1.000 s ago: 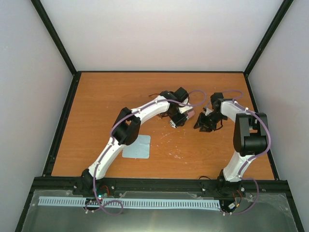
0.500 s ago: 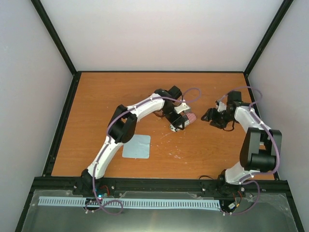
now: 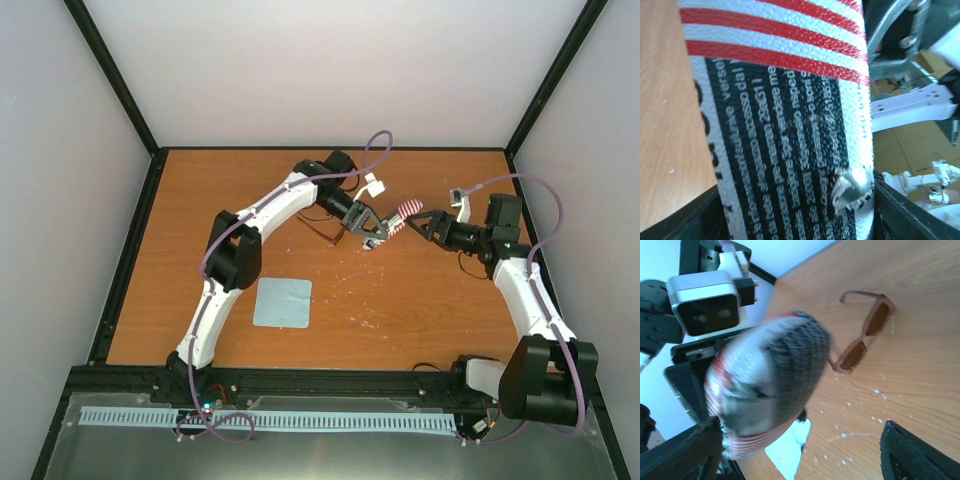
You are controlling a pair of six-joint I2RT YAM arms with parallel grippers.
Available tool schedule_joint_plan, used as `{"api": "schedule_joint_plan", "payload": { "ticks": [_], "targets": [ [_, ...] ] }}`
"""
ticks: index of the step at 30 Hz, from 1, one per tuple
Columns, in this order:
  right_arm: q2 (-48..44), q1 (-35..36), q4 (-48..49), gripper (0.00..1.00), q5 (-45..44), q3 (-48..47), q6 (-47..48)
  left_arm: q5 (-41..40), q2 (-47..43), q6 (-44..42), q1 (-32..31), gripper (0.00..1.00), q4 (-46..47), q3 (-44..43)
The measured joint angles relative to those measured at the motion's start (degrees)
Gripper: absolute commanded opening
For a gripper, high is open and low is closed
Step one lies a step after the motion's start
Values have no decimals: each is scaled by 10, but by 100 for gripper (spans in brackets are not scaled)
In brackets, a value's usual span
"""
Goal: Organize the sunglasses
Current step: Open the sunglasses case.
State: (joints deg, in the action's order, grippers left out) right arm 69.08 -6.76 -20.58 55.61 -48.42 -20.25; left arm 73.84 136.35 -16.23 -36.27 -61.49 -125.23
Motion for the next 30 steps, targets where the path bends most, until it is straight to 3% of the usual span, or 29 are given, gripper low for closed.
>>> {"api": "schedule_joint_plan", "payload": {
  "ticks": [10, 14, 19, 30],
  "targets": [
    [-33, 0, 373, 85, 86, 130, -237, 119, -12, 12, 31, 33, 34, 0],
    [-21, 0, 497, 86, 108, 137, -312, 132, -25, 95, 42, 29, 145, 42],
    [6, 5, 590, 91, 123, 137, -358, 134, -35, 249, 45, 28, 311, 88],
    [84, 13, 677, 93, 135, 134, -378, 143, -50, 327, 37, 29, 403, 83]
  ]
}}
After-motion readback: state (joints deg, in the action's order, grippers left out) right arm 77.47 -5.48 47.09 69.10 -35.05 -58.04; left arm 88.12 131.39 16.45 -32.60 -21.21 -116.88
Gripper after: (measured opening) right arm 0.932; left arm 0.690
